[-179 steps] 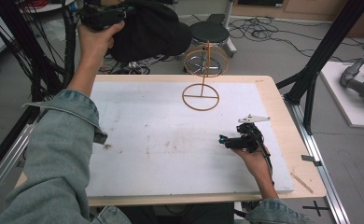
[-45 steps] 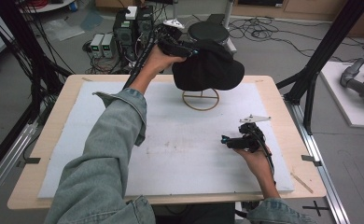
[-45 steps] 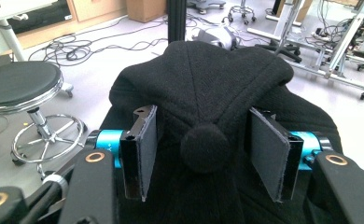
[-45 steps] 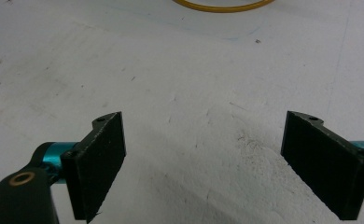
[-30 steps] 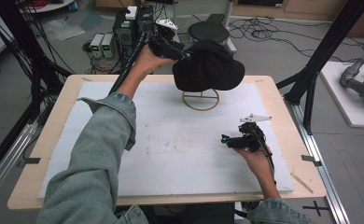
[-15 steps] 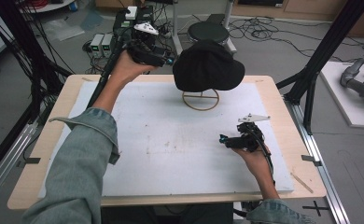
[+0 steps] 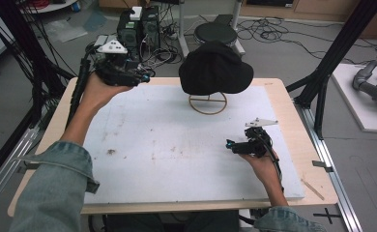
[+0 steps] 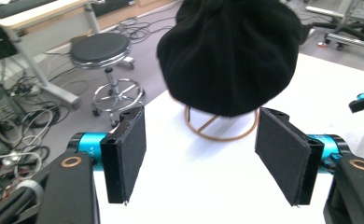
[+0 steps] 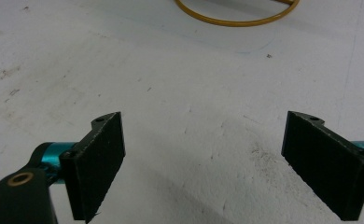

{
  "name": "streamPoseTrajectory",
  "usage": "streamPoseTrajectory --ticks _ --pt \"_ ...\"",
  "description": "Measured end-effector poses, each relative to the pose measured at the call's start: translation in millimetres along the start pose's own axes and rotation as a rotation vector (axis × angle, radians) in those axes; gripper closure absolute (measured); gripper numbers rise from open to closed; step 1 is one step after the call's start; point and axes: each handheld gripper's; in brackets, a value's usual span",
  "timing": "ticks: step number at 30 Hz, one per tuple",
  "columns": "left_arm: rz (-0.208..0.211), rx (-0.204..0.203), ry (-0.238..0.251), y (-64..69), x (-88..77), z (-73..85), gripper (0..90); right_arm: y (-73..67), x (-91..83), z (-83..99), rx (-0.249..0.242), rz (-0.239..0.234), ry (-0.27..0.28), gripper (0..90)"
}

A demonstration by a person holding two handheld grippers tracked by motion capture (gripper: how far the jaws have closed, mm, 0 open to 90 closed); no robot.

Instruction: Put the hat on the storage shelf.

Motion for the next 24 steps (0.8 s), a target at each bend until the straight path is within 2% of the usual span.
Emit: streamPoseTrajectory --ticks 6,11,17,24 --pt "-0.056 -0.041 0.01 -12.5 -24.6 36.3 29.1 -0.8 -0.3 0.3 0.0 0.008 0.005 12.6" --pt "-0.098 -0.055 0.029 -15.4 -39.9 66.1 24.4 -0.5 0.4 0.9 -0.005 0.013 0.004 12.4" --pt "-0.123 -0.048 0.005 -10.7 -51.4 95.1 22.3 -2.4 2.7 2.0 -0.014 0.031 0.001 12.3" --pt "-0.144 -0.068 0.001 -3.3 -60.5 134.7 21.7 -3.8 4.1 3.1 -0.018 0.037 -0.001 12.3"
Point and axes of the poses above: each handheld gripper's, and its own axes: x roughly forward along the jaws, z roughly out of its underside, y roughly to its right, and after that the axes turned 13 degrees about -z, right-handed
